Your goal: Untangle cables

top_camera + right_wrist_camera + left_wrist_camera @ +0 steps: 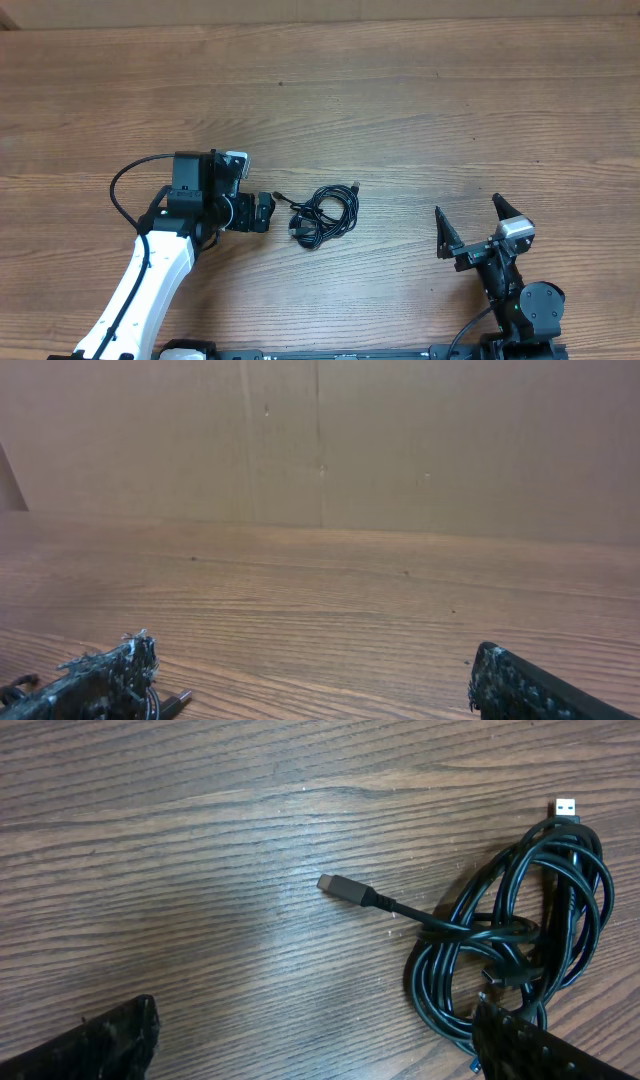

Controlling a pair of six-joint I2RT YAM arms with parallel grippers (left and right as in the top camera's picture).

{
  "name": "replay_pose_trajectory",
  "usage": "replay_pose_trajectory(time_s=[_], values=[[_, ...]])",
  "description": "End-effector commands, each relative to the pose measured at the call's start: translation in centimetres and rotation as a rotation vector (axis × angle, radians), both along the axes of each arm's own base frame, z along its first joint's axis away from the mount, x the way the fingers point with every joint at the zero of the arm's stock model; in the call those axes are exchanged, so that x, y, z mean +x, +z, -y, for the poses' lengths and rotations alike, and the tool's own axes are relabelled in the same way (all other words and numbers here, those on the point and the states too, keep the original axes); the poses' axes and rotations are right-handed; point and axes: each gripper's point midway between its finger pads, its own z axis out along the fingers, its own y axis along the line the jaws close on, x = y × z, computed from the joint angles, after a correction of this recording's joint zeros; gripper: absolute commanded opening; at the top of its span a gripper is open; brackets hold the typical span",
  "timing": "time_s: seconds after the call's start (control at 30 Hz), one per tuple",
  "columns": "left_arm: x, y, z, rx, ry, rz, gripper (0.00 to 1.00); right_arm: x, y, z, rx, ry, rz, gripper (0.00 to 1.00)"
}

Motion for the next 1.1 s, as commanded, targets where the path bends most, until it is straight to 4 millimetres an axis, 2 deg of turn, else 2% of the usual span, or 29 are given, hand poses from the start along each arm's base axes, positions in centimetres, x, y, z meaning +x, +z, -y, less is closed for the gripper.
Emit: replay_pose_trajectory(time_s=[0.0, 0.13, 0.6, 1.07], values=[[0.7, 0.9, 0.5, -0.006, -0.031, 0.029, 1.0, 0.0, -0.2, 0.1, 0.007, -0.009, 0.001, 1.0], [0.8, 1.0, 0.5, -0.01, -0.033, 0.032, 1.0, 0.0, -0.2, 0.1, 0.007, -0.009, 0.001, 1.0], [0.7, 1.8, 2.7, -0.097, -0.101, 0.051, 1.0, 0.0, -0.2, 0.1, 0.007, -0.009, 0.001, 1.0], [0.7, 1.8, 2.7, -0.098, -0.101, 0.054, 1.0, 0.0, -0.2, 0.1, 0.007, -0.009, 0.001, 1.0]])
